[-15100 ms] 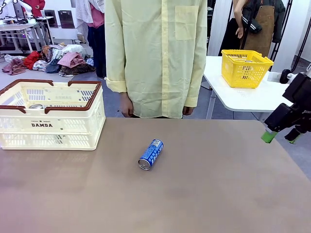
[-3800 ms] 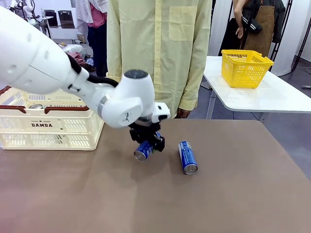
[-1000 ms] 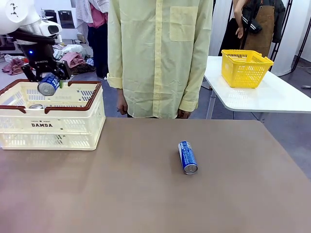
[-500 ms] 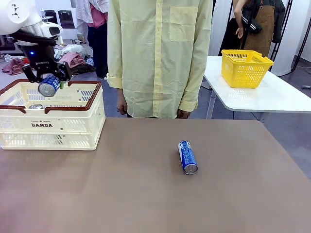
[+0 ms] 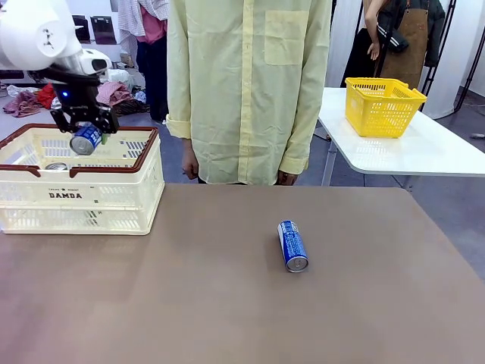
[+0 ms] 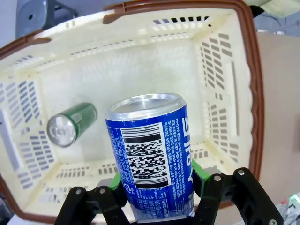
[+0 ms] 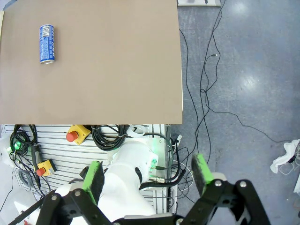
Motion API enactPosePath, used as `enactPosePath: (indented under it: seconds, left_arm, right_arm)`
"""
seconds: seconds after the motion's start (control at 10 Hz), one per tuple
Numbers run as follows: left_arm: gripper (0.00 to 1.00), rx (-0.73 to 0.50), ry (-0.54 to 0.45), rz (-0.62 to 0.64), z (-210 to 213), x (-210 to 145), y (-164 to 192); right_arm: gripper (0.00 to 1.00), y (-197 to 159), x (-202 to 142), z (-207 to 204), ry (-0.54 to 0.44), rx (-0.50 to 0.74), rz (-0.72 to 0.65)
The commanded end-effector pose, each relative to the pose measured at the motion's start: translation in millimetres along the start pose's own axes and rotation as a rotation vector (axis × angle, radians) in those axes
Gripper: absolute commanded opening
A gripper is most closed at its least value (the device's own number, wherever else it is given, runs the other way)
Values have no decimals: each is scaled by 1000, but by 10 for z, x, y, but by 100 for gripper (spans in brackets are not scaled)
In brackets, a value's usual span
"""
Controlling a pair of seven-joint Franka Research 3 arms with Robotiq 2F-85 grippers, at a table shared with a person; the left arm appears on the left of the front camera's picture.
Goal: Place the drinks into the Shopping basket.
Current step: Pick up one drink and place it into the Shopping basket.
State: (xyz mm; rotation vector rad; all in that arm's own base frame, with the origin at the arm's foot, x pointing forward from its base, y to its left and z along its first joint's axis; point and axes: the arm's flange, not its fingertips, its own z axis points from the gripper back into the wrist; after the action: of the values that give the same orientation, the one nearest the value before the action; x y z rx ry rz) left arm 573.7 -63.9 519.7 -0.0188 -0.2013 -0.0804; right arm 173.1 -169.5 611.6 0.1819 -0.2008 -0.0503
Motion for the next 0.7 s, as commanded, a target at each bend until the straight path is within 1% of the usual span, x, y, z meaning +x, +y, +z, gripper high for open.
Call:
enactPosePath:
  seconds: [0.0, 0.1, 0.2, 0.4, 0.5, 0.6]
  left_arm:
    - [0, -38, 0, -24, -93, 80, 110]
    - [0, -76, 31, -18, -212, 87, 162]
    - [0, -82, 52, -18, -356, 100, 174]
    - [0, -97, 35, -46, -608, 152, 178]
    - [0, -81, 27, -61, -698, 217, 184]
    - [0, -67, 51, -60, -785, 295, 185]
  right_arm:
    - [100, 21, 5, 2, -4, -3, 4]
    - [100, 21, 5, 2, -4, -3, 4]
    - [100, 21, 5, 2, -4, -3, 4]
    - [100, 21, 5, 2, -4, -3, 4]
    - [100, 21, 5, 2, -4, -3, 4]
    - [100, 21, 5, 2, -4, -3, 4]
